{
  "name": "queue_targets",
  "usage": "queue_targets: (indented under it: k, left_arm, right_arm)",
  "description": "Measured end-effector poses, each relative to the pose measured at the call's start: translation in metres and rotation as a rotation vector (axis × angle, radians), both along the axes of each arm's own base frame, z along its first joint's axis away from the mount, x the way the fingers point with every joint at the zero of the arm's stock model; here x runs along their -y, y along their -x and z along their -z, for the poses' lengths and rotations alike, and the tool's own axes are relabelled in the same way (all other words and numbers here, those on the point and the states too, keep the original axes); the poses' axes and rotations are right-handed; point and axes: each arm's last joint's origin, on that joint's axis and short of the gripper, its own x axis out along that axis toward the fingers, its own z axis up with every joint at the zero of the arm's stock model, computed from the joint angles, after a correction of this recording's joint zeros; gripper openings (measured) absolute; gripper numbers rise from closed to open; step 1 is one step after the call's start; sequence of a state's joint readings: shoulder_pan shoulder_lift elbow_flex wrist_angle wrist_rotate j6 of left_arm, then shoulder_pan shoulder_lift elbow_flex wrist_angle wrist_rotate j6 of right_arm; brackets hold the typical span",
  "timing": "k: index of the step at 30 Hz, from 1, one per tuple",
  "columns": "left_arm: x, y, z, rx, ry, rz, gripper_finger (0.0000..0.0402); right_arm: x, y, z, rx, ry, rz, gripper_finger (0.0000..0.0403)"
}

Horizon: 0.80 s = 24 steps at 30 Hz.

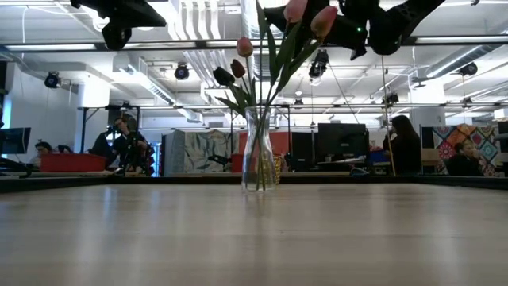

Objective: Sort flowers into vase by color
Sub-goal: Put the pink flower into the transparent vase

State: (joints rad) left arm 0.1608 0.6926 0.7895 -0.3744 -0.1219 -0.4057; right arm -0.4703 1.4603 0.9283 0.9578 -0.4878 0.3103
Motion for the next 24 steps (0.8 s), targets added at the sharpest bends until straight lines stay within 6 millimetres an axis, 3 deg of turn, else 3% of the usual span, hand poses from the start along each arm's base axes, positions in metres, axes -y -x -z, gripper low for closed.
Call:
queue_targets:
  k: [11,24]
  left_arm:
    - [0.001,0.001,0.001,-0.008,0.005,0.014,0.0000]
    - [0.003,0.006,0.000,-0.008,0.013,0.056,0.0000]
  right_arm:
    - [-0.007,-0.013,0.014,-0.041,0.005,-0.009,0.0019]
    - [-0.010,-0.015,0.017,-0.077,-0.047,-0.003,0.0123]
